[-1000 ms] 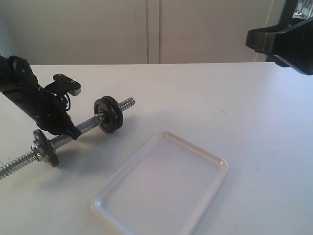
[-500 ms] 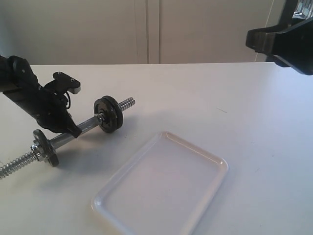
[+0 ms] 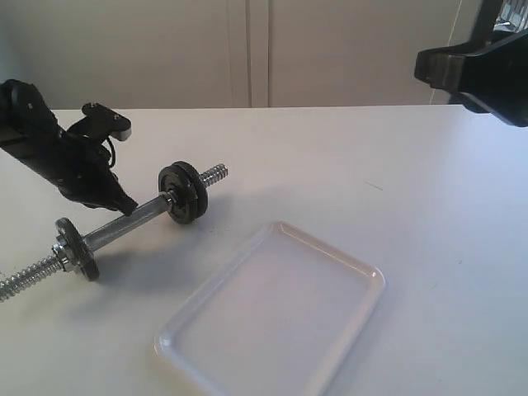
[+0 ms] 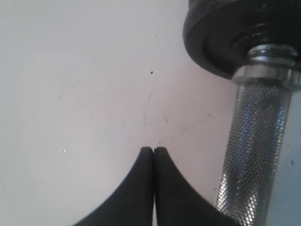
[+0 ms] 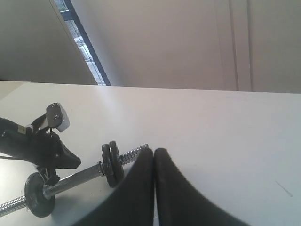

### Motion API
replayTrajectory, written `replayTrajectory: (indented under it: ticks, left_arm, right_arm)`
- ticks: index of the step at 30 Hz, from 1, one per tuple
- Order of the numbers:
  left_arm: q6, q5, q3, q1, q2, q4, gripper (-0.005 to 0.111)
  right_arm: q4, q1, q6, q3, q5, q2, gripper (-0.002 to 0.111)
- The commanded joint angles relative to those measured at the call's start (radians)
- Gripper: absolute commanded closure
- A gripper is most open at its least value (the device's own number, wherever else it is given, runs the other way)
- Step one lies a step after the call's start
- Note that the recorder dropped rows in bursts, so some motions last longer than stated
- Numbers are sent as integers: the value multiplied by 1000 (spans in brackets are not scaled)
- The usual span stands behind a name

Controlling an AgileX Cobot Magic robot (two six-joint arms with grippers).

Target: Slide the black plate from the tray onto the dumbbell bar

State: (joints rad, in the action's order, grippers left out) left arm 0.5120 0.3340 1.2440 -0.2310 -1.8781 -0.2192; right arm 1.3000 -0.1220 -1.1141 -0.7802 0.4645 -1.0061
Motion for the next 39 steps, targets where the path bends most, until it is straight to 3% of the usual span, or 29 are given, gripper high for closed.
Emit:
replayTrajectory:
  ticks: [1,7,12,15,18,20,25,29,34,39]
  left_arm:
    - [-27,42,4,-2,97,-9,107]
    - [-62,100,-1,-2,284,-7,107]
    - [-118,105,-80,-2,488,-7,107]
    - [-175,93,-148,-2,625,-7,107]
    - [-279,77,-267,-2,874,-20,107]
    - [-311,77,-336,-2,1025,-44,107]
    - [-346,96,-469,-2,1314,-61,107]
    - [-359,180,-527,-2,1446,-69,107]
    - [-357,143,-556,-2,1595,-65,107]
    - [-355,180,-558,-2,1627,-68,107]
  right_arm:
    - [7,1,-5,3,-18,6,108]
    - [44,1,20,3,15,22,108]
    - [42,1,20,3,19,133,108]
    - [-2,1,32,3,21,207,108]
    - [-186,1,197,15,33,317,108]
    - [-238,1,206,53,33,397,108]
    - [-262,1,206,144,46,532,108]
    - [-269,1,206,153,126,592,108]
    - [-355,1,204,153,85,689,108]
    - [-355,1,287,153,179,695,108]
